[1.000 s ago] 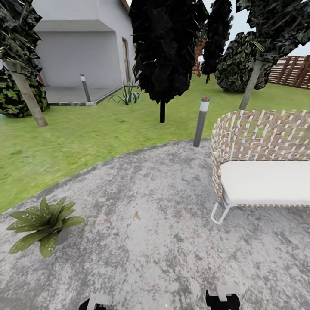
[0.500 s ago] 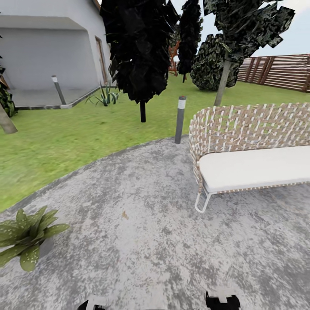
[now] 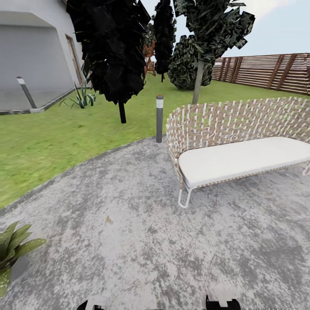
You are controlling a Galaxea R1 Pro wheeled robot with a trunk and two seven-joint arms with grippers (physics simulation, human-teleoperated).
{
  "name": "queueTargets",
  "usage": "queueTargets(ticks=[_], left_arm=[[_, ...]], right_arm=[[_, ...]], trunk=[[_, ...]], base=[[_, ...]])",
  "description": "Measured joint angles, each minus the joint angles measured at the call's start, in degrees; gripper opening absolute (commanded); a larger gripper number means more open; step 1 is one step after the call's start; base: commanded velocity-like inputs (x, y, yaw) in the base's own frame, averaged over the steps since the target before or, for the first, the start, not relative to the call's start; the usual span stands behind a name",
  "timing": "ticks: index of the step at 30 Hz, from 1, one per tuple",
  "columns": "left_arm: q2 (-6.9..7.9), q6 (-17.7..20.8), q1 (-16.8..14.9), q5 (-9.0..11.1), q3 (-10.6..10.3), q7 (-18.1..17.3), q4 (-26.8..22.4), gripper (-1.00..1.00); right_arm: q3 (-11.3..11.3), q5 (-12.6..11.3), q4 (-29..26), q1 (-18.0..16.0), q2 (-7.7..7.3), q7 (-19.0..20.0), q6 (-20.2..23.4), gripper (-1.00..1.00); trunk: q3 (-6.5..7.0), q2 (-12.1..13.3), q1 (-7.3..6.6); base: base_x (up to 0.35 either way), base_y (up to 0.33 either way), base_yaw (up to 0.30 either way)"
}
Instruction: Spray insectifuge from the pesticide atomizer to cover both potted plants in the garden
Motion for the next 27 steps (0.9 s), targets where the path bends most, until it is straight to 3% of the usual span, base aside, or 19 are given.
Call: queueTargets(ticks=[8, 17, 27], left_arm=[[-0.09, -0.01, 0.0, 0.1, -0.05, 0.0, 0.03, -1.0], [0.0, -0.02, 0.0, 0.08, -0.01, 0.01, 0.03, -1.0], [-0.08, 0.0, 0.0, 0.1, -0.05, 0.0, 0.03, -1.0]], right_arm=[[-0.07, -0.11, -0.21, 0.02, 0.18, -0.04, 0.0, 1.0], [-0.04, -1.72, -0.36, 0.02, 0.08, -0.13, 0.0, 1.0], [-0.08, -1.79, -0.45, 0.02, -0.1, -0.15, -0.03, 1.0]], trunk=[[0.0, 0.0, 0.0], [0.0, 0.0, 0.02], [0.0, 0.0, 0.0]], base=[[-0.008, 0.0, -0.3], [-0.223, 0.1, -0.3], [-0.012, 0.008, -0.3]])
